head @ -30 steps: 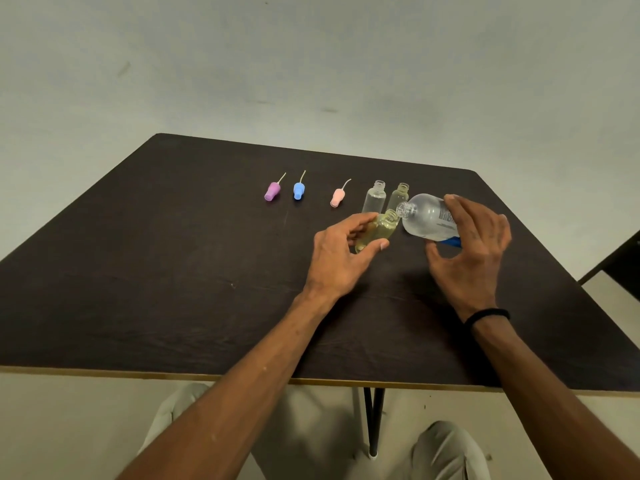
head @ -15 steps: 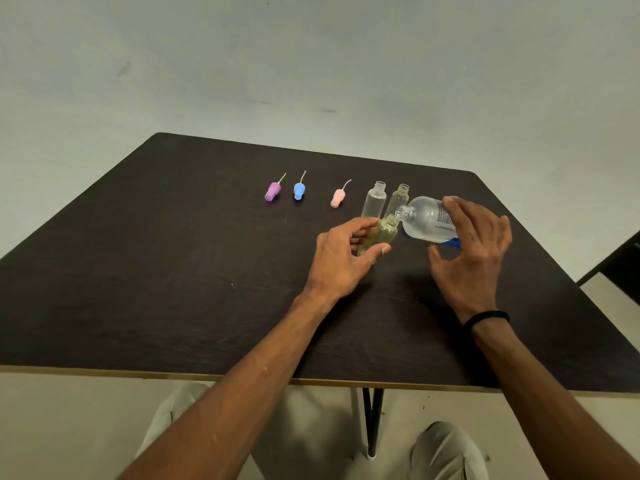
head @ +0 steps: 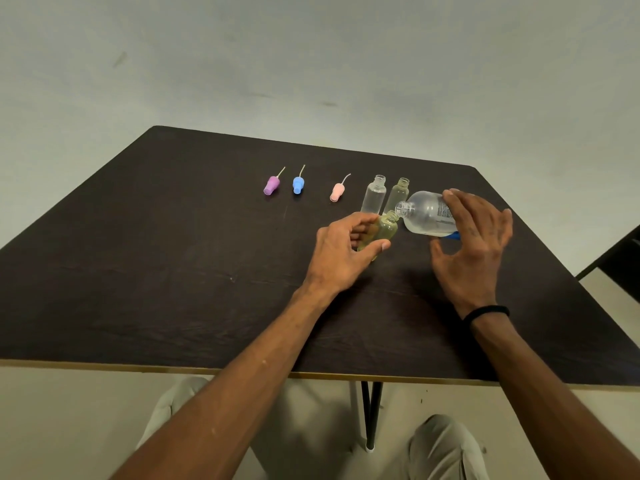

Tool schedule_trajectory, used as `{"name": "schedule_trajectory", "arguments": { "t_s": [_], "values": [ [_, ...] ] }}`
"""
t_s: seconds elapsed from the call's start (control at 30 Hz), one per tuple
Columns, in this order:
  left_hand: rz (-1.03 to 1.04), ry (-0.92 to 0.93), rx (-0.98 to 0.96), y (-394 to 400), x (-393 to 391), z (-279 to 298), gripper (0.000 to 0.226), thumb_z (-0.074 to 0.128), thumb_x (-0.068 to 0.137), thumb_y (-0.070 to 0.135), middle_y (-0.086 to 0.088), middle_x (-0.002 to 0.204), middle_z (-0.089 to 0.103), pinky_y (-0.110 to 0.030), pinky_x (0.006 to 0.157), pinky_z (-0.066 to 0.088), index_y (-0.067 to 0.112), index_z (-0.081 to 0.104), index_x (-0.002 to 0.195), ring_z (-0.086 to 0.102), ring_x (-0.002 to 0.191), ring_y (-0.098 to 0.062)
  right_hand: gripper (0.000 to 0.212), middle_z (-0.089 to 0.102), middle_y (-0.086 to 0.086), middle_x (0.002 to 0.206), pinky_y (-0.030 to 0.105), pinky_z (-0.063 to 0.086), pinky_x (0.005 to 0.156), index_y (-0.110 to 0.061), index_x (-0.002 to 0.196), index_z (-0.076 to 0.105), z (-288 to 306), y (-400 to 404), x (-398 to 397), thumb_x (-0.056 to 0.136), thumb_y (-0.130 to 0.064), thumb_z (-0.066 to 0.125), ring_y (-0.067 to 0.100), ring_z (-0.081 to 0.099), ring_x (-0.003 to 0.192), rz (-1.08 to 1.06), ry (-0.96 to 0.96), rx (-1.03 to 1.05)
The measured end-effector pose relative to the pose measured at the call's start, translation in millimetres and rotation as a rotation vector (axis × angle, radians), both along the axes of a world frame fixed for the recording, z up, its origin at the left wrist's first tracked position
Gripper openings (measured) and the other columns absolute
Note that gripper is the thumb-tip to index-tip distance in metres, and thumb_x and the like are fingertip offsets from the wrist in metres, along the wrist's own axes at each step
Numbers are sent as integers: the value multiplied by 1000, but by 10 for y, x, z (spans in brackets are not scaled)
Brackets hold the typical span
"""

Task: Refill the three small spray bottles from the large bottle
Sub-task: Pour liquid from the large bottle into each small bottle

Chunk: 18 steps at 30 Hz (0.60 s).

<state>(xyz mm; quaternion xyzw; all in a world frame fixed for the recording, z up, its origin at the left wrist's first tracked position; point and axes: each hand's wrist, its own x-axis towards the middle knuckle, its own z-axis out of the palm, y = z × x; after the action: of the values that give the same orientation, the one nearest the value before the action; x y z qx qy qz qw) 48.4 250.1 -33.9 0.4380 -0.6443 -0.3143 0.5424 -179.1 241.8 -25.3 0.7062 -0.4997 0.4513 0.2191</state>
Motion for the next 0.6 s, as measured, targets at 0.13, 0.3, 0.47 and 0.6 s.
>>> {"name": "schedule_trajectory", "arguments": {
  "t_s": [0.13,0.3,0.47,0.6],
  "values": [
    [1,-6,-10,7,6,11,47,88,85,21,4,112,78,-20,93,59,16,72,129,73,105,-4,81,59,7,150,74,19,122,-14,149,58,11,4,10,75,5,83,30,48,144,-1,0,-9],
    [3,-1,-8,6,-1,3,47,88,85,21,4,111,78,-23,93,60,16,72,129,73,105,-3,80,59,7,150,74,20,121,-14,149,59,22,14,25,75,7,80,31,49,144,-1,6,-21],
    [3,-7,-4,5,1,9,47,88,85,21,4,111,78,-24,93,60,17,72,129,73,105,-3,80,58,7,151,75,19,121,-15,150,57,31,16,30,76,7,79,30,48,145,5,3,-18],
    [0,-8,-4,1,0,12,48,88,85,20,3,112,78,-23,93,60,16,72,130,73,105,-4,79,58,7,151,74,18,122,-15,150,57,40,24,41,77,7,77,29,47,146,3,0,-20]
  ]
}}
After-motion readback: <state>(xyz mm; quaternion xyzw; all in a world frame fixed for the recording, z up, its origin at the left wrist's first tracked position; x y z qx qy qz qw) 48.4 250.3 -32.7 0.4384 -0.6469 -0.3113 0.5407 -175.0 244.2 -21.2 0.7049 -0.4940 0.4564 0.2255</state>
